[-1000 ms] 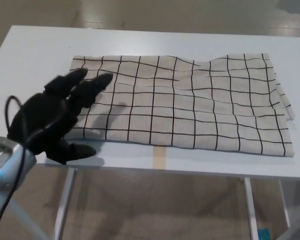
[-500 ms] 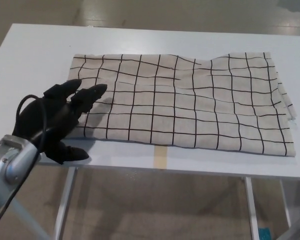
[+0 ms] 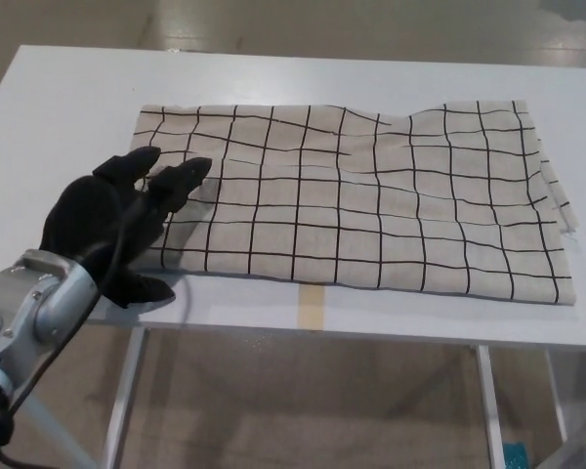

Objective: Use the left hand to fold a white towel with checkered patterns in half.

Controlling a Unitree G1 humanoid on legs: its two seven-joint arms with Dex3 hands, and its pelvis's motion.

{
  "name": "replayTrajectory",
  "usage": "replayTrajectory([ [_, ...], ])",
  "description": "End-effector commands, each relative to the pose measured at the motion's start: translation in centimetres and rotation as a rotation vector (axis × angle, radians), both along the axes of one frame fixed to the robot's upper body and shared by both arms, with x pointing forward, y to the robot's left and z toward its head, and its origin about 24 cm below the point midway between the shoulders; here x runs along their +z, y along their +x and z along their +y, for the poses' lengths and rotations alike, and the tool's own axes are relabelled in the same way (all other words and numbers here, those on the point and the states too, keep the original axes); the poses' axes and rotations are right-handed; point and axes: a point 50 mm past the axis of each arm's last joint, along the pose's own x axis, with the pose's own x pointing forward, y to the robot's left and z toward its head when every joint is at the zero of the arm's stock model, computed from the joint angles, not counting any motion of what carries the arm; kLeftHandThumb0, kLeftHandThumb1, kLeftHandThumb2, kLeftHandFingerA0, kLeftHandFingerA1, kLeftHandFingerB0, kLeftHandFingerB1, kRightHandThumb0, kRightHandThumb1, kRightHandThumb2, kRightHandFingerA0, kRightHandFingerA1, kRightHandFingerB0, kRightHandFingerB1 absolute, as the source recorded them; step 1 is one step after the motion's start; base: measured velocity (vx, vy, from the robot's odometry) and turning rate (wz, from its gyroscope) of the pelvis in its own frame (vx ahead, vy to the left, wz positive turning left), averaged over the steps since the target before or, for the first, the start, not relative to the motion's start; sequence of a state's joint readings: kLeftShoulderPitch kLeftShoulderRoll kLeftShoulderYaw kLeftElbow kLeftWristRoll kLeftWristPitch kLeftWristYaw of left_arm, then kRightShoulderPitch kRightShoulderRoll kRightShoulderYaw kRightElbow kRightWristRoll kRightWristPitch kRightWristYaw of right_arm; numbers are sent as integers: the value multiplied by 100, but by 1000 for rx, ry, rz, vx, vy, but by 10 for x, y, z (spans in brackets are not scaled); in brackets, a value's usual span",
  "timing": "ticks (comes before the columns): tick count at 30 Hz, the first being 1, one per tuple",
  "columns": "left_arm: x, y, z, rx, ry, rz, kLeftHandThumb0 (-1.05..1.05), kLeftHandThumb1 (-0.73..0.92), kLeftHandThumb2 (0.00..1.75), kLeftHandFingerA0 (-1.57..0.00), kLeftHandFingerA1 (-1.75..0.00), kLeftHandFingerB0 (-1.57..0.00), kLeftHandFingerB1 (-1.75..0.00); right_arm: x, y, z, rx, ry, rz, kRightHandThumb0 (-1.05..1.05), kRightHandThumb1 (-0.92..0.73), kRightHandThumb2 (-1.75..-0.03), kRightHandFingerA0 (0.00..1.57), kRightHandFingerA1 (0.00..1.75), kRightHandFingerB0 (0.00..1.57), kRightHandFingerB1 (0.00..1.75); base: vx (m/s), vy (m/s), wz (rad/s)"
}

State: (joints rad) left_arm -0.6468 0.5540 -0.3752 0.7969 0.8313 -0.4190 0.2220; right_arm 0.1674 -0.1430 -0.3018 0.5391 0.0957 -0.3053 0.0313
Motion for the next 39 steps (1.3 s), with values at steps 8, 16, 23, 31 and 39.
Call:
replayTrajectory([
  [8, -14, -1, -16, -20, 55, 0, -58, 38, 74, 0, -11, 0, -16, -2, -6, 0, -19, 4, 20, -42, -75, -63, 34, 41, 39, 35, 0, 0, 0],
  [16, -31, -6, -22, -28, 148, 18, -56, 38, 75, 0, -19, 0, -20, -2, -9, -1, -22, 20, 15, -42, -75, -62, 35, 42, 40, 36, 0, 0, 0],
  [23, -40, -3, -25, -8, 205, 15, -60, 37, 71, -8, -17, -8, -20, -2, -10, -1, -33, 35, 13, -42, -75, -62, 35, 42, 40, 36, 0, 0, 0],
  [31, -39, 6, -31, 2, 265, 5, -56, 37, 74, -4, -26, -4, -29, -2, -12, 0, -52, 54, 5, -42, -74, -61, 34, 41, 45, 37, 0, 0, 0],
  [39, -30, 19, -45, -3, 333, -23, -58, 50, 67, -8, -30, -8, -31, -2, -15, 0, -49, 52, 8, -42, -73, -61, 31, 39, 47, 38, 0, 0, 0],
])
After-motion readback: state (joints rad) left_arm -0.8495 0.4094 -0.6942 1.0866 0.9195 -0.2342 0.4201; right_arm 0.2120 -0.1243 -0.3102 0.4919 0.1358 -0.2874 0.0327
